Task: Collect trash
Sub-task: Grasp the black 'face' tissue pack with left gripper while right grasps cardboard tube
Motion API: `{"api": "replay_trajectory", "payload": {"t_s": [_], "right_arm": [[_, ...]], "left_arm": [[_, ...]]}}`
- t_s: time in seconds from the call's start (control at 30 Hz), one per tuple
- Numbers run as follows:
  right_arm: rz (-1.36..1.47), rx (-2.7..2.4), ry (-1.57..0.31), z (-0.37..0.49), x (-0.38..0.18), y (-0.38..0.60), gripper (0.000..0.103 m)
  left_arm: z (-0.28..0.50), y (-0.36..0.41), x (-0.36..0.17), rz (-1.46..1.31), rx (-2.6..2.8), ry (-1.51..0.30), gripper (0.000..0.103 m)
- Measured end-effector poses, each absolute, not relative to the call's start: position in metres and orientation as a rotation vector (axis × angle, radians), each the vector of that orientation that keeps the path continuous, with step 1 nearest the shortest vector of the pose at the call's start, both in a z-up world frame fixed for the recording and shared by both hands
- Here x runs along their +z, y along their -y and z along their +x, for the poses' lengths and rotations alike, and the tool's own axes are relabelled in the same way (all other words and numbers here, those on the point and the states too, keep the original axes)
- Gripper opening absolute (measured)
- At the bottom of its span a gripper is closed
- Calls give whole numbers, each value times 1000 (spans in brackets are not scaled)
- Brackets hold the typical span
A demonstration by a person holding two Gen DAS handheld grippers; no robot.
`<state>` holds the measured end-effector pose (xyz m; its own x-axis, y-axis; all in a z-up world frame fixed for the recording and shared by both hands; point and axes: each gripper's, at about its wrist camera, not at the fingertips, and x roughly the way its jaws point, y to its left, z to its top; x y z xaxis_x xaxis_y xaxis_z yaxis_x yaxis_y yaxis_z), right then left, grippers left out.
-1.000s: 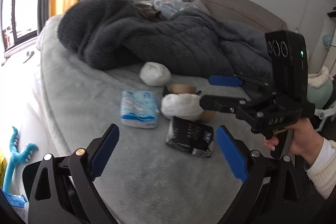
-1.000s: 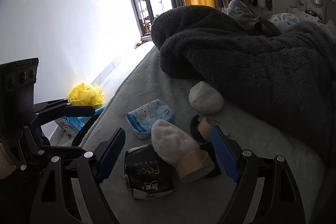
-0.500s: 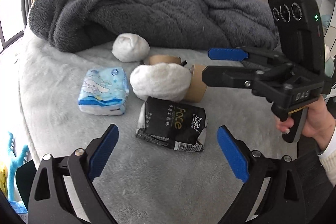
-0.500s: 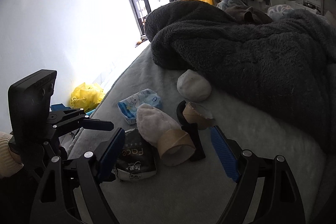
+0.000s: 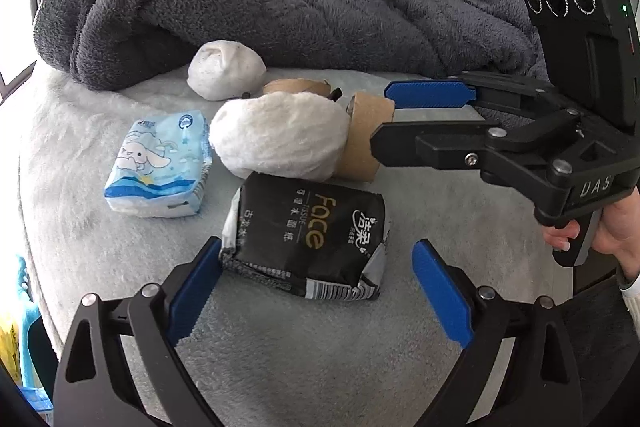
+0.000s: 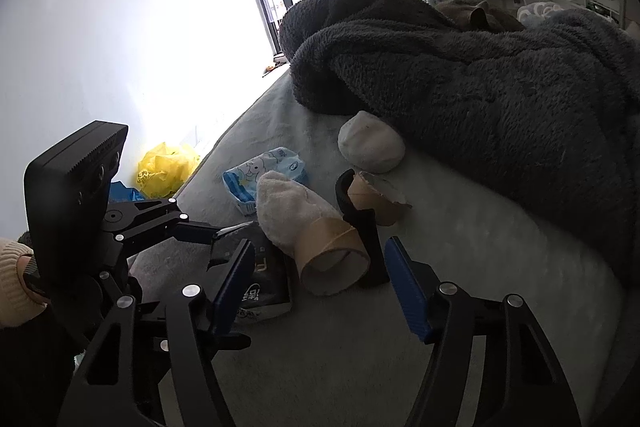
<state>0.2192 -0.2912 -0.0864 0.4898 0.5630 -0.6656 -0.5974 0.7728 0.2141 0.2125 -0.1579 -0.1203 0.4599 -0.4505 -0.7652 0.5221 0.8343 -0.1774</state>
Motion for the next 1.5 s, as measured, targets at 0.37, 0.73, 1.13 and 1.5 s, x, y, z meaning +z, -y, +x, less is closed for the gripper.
{"api": "replay_trajectory", "payload": {"t_s": [0.37, 0.73, 1.13, 1.5], "right_arm": [[-71, 697, -819, 224, -93, 285, 60], [-77, 679, -833, 229, -96, 282, 43], [-49, 620, -767, 234, -69, 284, 43], [-13, 519, -673, 245, -48, 272, 43]], "left_arm": [[213, 152, -118, 93, -597, -909, 74], [207, 144, -114, 94, -609, -889, 73], [205, 108, -99, 43, -556, -842, 73], [205, 60, -85, -34, -457, -793, 73]]}}
